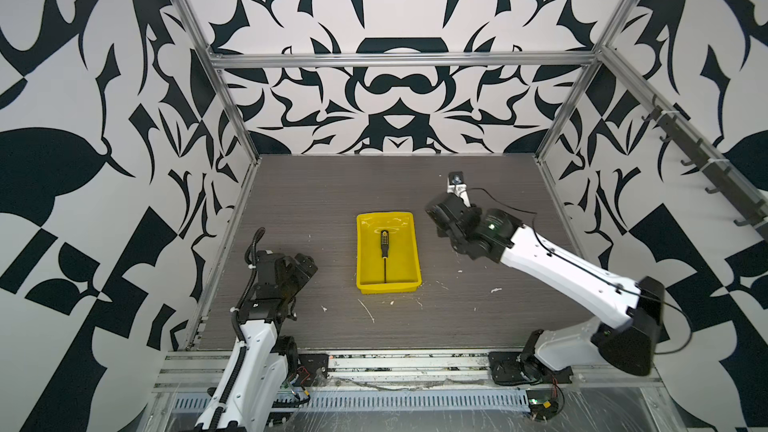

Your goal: Put the screwdriver in the bin

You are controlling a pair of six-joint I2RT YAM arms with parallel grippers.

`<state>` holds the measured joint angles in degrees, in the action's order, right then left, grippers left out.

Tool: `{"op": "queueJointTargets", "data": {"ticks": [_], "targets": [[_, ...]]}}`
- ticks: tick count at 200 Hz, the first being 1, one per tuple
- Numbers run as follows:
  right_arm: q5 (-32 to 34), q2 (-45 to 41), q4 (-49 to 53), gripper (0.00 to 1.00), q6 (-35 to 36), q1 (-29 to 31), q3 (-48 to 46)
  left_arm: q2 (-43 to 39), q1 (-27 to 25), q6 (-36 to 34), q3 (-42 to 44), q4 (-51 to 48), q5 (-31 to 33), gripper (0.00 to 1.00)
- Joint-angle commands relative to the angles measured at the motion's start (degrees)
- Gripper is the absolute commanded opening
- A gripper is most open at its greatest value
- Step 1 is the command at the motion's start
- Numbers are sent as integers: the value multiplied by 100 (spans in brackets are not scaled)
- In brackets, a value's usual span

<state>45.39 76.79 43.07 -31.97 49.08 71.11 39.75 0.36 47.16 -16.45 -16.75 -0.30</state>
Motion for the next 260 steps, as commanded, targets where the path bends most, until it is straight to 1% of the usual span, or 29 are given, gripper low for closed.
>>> {"op": "queueJointTargets", "data": {"ticks": [1, 19, 24, 33, 38, 50, 55, 56, 59, 73, 82, 93, 110, 123, 141, 159, 193, 227, 242, 260], "targets": [[1200, -730, -617, 52, 565, -9, -873, 4, 9, 66, -151, 23, -23, 99], [1413, -1442, -1279, 55, 941, -14, -1739, -11, 2, 66, -141, 32, -13, 99], [1512, -1636, -1586, 57, 1121, -15, -2019, -17, 11, 66, -139, 35, -14, 99], [1573, -1957, -2311, 66, 1633, -15, -2552, -22, 8, 65, -132, 36, -13, 99], [1542, -2125, -2762, 68, 1995, -12, -2795, -19, 11, 64, -139, 34, -23, 99], [1453, -2452, -3867, 69, 2838, -14, -3433, -14, 14, 61, -138, 32, -31, 99], [1393, -2580, -4478, 69, 3299, -26, -3732, -19, 6, 65, -136, 32, -26, 99], [1393, -2580, -4478, 69, 3299, -26, -3732, -19, 11, 65, -137, 32, -24, 99], [1317, -2662, -4896, 69, 3583, -40, -3922, -15, 9, 66, -139, 32, -21, 99], [914, -2798, -6097, 67, 4439, -160, -4486, -11, 9, 65, -141, 32, -31, 99], [586, -2780, -6664, 65, 4757, -341, -4769, -2, 8, 66, -147, 24, -30, 99], [156, -2651, -6950, 65, 4915, -671, -4948, -1, 11, 66, -148, 15, -24, 99], [-424, -2292, -7001, 68, 5023, -1282, -5012, -17, 13, 65, -143, 8, -28, 99], [-598, -1962, -7168, 71, 4970, -1711, -5043, -27, 7, 63, -147, 10, -28, 99], [-796, -1579, -7621, 72, 4694, -2256, -5157, -36, 16, 61, -138, 14, -23, 99], [-1209, -1314, -7722, 72, 4325, -2657, -5201, -37, 12, 64, -147, -3, -20, 99], [-1538, -564, -8021, 72, 4013, -3081, -5179, -63, 15, 66, -139, -12, 8, 99], [-1804, 67, -8470, 72, 3485, -3361, -5132, -59, 12, 63, -138, -5, -6, 99], [-1786, 304, -8489, 73, 3452, -3412, -4965, -50, 8, 66, -144, -6, -6, 99], [-2014, 539, -8469, 73, 3481, -3529, -4770, -43, 9, 65, -139, -10, 1, 99]]}}
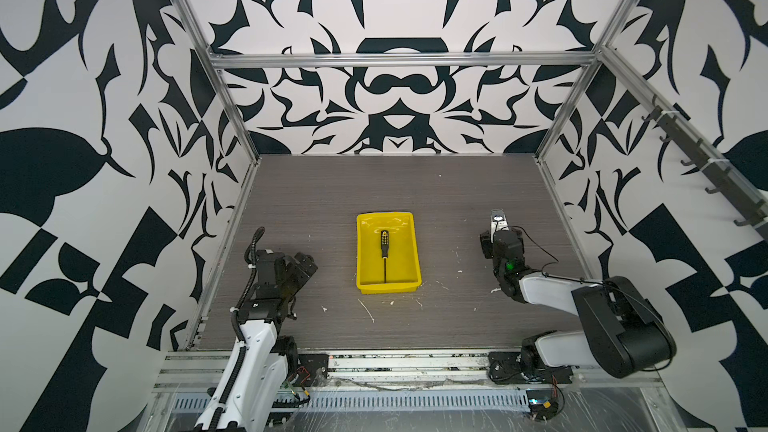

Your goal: Put the screwdriver in the bin

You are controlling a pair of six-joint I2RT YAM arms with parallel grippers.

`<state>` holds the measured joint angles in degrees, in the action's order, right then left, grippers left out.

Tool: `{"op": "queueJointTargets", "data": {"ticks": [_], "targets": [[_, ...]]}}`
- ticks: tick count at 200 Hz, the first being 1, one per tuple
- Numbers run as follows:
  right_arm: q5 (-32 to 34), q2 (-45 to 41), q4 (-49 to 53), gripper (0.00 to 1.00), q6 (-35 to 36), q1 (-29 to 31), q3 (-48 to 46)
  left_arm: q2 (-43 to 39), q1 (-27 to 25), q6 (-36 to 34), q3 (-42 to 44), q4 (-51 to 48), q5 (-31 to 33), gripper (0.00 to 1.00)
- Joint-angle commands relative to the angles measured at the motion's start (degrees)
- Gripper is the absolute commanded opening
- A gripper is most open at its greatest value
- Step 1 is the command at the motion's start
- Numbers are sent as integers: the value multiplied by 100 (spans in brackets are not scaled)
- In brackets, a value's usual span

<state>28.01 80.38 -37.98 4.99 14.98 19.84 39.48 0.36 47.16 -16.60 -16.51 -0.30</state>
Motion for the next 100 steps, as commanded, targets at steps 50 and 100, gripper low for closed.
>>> {"op": "queueJointTargets", "data": {"ticks": [50, 100], "targets": [[-818, 659, -522, 75, -621, -731, 495, -33, 12, 66, -126, -41, 30, 99], [-1151, 649, -1004, 79, -719, -935, 169, 16, 14, 66, -129, -5, 36, 99]]}}
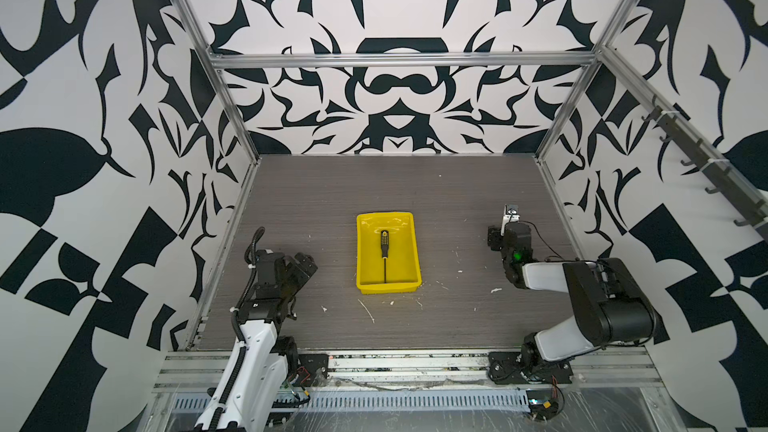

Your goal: Put the screwdriver in the bin

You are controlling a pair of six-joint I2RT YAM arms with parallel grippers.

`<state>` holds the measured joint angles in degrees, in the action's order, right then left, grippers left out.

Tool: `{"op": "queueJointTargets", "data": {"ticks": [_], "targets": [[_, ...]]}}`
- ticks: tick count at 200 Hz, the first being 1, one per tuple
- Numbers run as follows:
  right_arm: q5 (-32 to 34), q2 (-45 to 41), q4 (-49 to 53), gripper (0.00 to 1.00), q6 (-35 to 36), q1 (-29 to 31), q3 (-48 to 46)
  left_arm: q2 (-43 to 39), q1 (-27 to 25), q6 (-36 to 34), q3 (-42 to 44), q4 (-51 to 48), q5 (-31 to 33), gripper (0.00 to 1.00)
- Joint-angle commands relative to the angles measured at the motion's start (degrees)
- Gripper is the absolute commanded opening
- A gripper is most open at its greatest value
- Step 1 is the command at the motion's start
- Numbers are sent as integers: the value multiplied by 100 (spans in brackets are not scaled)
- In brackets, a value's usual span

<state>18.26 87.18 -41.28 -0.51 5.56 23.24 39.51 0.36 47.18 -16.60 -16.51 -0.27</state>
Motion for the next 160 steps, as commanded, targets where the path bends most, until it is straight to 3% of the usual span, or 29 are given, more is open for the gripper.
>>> {"op": "queueJointTargets", "data": {"ticks": [1, 13, 26, 28, 31, 36, 61, 93, 124, 160], "targets": [[-171, -6, -752, 79, -168, 7, -202, 13, 11, 63, -131, -3, 35, 99], [-1, 338, -1838, 80, -110, 11, -523, 40, 4, 58, -129, -1, 36, 99], [129, 98, -1211, 81, -301, 16, -436, 79, 11, 63, -129, 23, 51, 99], [130, 102, -1177, 84, -314, 15, -411, 87, 13, 63, -132, 25, 42, 99], [133, 140, -1202, 96, -246, 15, -397, 103, 11, 63, -133, 33, 41, 99], [90, 203, -1338, 100, -184, 41, -396, 121, 14, 63, -138, 42, 46, 99], [-486, 159, -1076, 100, 53, 59, -307, 286, 11, 61, -182, 74, 51, 99], [-552, 190, -1139, 100, 105, 66, -312, 492, 15, 99, -272, 32, 153, 99], [-555, 186, -1146, 100, 109, 62, -312, 829, 14, 340, -514, 229, 695, 99], [-562, 186, -1141, 100, 109, 61, -312, 1241, 16, -257, -1570, 409, 1881, 99]]}}
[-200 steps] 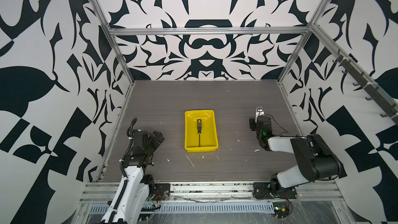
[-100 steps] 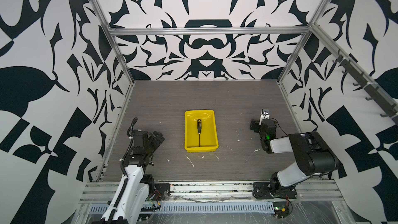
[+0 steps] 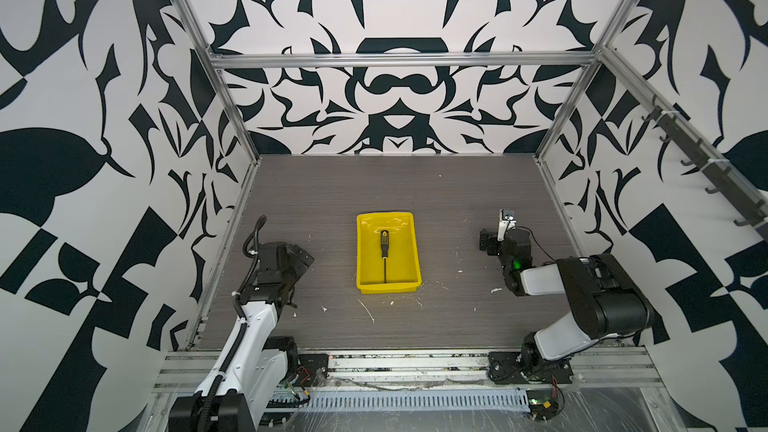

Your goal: Put the screwdriver in the bin

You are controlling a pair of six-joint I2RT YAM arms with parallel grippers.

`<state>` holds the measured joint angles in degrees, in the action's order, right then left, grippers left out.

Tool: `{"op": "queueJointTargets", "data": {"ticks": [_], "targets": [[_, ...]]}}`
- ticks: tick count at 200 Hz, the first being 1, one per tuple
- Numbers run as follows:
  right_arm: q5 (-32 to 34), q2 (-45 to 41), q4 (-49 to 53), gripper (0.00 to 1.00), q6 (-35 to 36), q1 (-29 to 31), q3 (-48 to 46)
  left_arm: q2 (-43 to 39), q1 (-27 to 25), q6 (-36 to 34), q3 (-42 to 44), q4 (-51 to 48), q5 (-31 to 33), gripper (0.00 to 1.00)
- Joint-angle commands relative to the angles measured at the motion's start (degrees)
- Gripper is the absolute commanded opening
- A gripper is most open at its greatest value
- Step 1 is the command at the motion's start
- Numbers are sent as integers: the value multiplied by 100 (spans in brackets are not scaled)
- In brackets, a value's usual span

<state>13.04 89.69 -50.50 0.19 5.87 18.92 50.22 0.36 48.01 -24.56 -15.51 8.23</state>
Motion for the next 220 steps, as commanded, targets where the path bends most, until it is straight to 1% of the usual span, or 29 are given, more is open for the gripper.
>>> {"op": "queueJointTargets", "data": {"ticks": [1, 12, 29, 43, 57, 65, 90, 95, 99, 118, 133, 145, 163, 169, 176, 180, 192, 200, 213, 220], "targets": [[-39, -66, -221, 100, 41, 30, 121, 185, 16, -391, -798, 341, 1062, 99], [-38, -65, -219, 100, 38, 34, 121, 367, 8, -1049, -885, 942, 1321, 99], [-39, -64, -219, 100, 38, 32, 121, 714, 12, -2056, -711, 2091, 1552, 99], [-38, -60, -221, 100, 38, 29, 121, 1031, 14, -2478, -479, 2873, 1907, 99], [-43, -65, -216, 100, 38, 29, 122, 1374, 17, -2758, -268, 3518, 2046, 99], [-39, -65, -220, 100, 41, 36, 121, 1567, 17, -2911, -168, 3828, 2004, 99], [-44, -66, -214, 100, 40, 31, 122, 2192, 14, -3580, 56, 4650, 1447, 99], [-43, -66, -215, 100, 38, 30, 123, 2231, 12, -3650, 84, 4753, 1428, 99], [-40, -61, -215, 100, 42, 30, 126, 2459, 16, -3673, 104, 4830, 1432, 99], [-55, -62, -221, 100, 37, 32, 122, 2794, 14, -3749, 199, 5335, 1644, 99], [-55, -67, -215, 100, 40, 29, 121, 2858, 15, -3885, 158, 5404, 1379, 99], [-55, -72, -215, 100, 40, 30, 125, 3068, 21, -4061, 237, 5868, 1164, 99], [-56, -73, -218, 100, 40, 35, 121, 3698, 86, -4049, 305, 6576, 1130, 99], [-52, -70, -216, 100, 36, 32, 121, 3933, 87, -4142, 364, 7005, 1081, 99], [-51, -74, -219, 100, 36, 37, 120, 4019, 83, -4205, 504, 7414, 1040, 99], [-55, -73, -217, 100, 41, 33, 121, 3981, 78, -4183, 543, 7422, 973, 99], [-51, -65, -223, 100, 41, 36, 121, 3811, 87, -4116, 443, 6922, 935, 99], [-56, -71, -221, 100, 42, 37, 121, 3836, 83, -4096, 314, 6707, 956, 99], [-56, -73, -217, 100, 43, 33, 125, 3906, 87, -4122, 410, 7025, 936, 99], [-49, -72, -215, 100, 41, 28, 121, 3927, 82, -4135, 405, 7034, 943, 99]]}}
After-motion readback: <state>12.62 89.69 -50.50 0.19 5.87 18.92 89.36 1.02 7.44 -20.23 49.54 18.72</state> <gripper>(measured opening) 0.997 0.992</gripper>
